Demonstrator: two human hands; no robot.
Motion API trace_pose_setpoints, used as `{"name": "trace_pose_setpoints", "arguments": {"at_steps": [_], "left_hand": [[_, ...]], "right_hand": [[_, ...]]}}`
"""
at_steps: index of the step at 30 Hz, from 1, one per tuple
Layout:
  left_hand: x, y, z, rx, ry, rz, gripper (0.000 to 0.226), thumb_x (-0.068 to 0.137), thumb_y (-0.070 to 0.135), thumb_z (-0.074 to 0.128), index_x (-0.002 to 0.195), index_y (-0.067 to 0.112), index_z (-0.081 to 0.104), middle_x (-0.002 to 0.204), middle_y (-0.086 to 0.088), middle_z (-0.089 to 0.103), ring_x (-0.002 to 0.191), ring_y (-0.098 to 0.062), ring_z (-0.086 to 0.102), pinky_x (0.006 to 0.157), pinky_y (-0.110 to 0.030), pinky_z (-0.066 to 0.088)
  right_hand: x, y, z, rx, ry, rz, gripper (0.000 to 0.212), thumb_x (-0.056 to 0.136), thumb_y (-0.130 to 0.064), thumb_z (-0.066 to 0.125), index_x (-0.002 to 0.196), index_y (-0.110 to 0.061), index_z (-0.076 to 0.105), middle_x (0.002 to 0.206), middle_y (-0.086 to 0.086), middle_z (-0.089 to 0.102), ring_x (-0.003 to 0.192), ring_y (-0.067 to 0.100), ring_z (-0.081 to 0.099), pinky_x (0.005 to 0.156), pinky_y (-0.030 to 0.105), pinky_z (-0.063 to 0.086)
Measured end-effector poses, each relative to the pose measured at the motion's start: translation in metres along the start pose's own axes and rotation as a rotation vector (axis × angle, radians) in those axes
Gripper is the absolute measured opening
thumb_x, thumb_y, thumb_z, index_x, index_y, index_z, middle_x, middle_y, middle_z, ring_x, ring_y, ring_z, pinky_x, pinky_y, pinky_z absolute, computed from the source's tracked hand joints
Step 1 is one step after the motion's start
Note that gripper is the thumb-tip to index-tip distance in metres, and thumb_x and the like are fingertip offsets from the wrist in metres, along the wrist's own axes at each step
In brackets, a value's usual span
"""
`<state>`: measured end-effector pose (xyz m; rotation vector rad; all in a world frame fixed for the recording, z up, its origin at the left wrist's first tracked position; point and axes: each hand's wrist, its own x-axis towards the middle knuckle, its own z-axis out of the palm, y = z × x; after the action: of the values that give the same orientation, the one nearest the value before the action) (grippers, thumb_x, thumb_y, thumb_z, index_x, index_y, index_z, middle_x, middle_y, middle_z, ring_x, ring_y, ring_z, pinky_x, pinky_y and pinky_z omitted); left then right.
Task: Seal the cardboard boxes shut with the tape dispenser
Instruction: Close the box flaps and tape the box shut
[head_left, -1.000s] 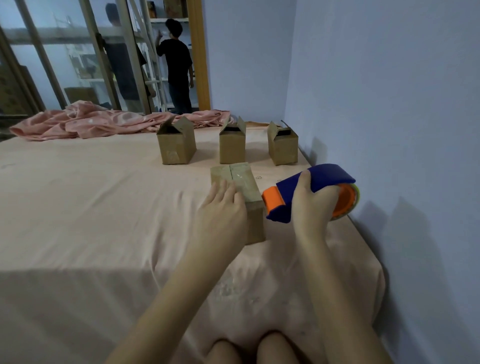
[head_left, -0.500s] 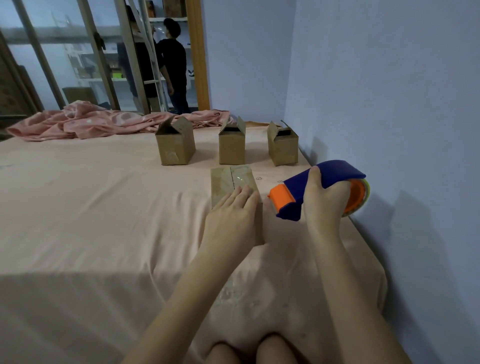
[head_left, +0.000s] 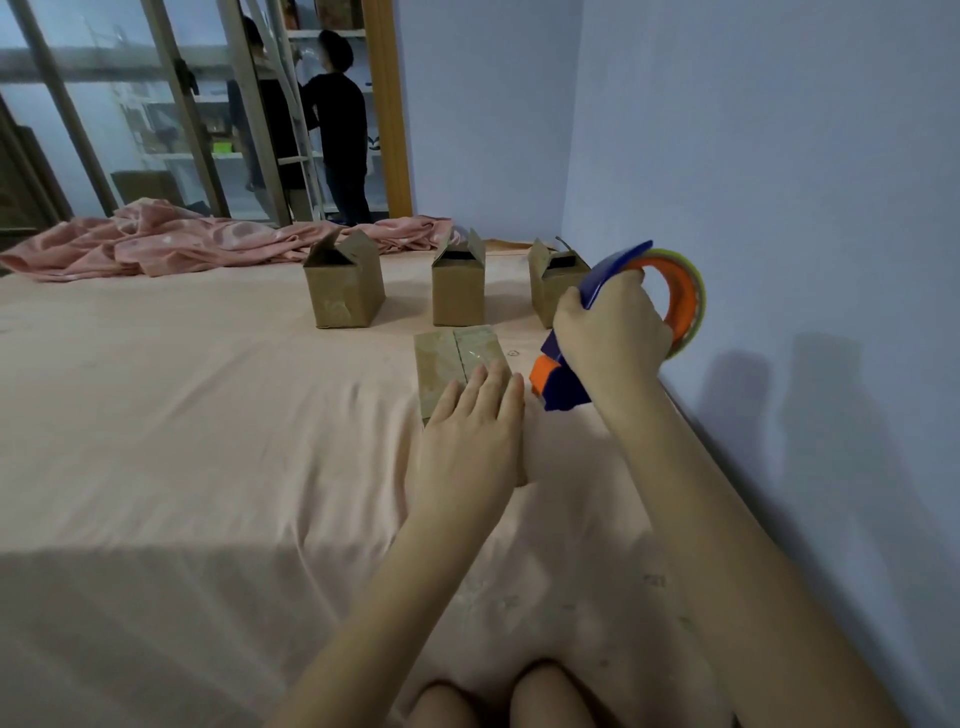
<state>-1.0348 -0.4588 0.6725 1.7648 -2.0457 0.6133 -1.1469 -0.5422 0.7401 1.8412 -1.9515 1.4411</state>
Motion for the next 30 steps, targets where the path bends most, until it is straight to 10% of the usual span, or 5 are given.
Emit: {"name": "trace_pose_setpoints", "arguments": {"at_steps": [7,17,24,30], "left_hand": [[0.001,0.000,0.003,-0.042,0.023,-0.031,0.048,0.086,0.015,0.067,0.131,0.005,0.054,0.137,-0.015,0.052,0.128,-0.029,0.048,0.105,-0.042,0.039],[0.006,-0.004,0.008,-0.010,-0.042,0.049,0.063,0.093,0.026,0.052,0.147,0.023,0.021,0.156,-0.010,0.022,0.144,-0.025,0.019,0.115,-0.038,0.016],[0.011,-0.003,0.002,0.004,-0.092,0.058,0.052,0.086,0.029,0.063,0.131,0.022,0.040,0.154,-0.013,0.024,0.143,-0.027,0.022,0.113,-0.037,0.019],[0.011,0.001,0.000,-0.029,-0.038,0.037,0.038,0.094,0.022,0.047,0.131,0.022,0.043,0.149,-0.013,0.036,0.140,-0.028,0.029,0.111,-0.038,0.025]], "right_hand": [[-0.008,0.082,0.015,-0.120,-0.207,0.122,0.027,0.090,-0.027,0.050,0.098,-0.001,0.046,0.069,0.004,0.053,0.069,0.030,0.058,0.057,0.030,0.036],[0.016,0.077,0.002,0.093,-0.005,-0.210,0.022,0.087,-0.033,0.054,0.077,-0.015,0.047,0.055,-0.010,0.045,0.049,0.008,0.044,0.047,0.022,0.027],[0.014,0.079,0.034,-0.111,-0.024,-0.508,0.030,0.080,-0.033,0.064,0.077,-0.004,0.058,0.078,0.015,0.059,0.069,0.032,0.056,0.058,0.028,0.037],[0.006,0.117,0.050,0.086,-0.388,-0.427,0.030,0.075,-0.021,0.069,0.104,-0.021,0.061,0.099,0.010,0.062,0.089,0.030,0.059,0.073,0.030,0.046]]}}
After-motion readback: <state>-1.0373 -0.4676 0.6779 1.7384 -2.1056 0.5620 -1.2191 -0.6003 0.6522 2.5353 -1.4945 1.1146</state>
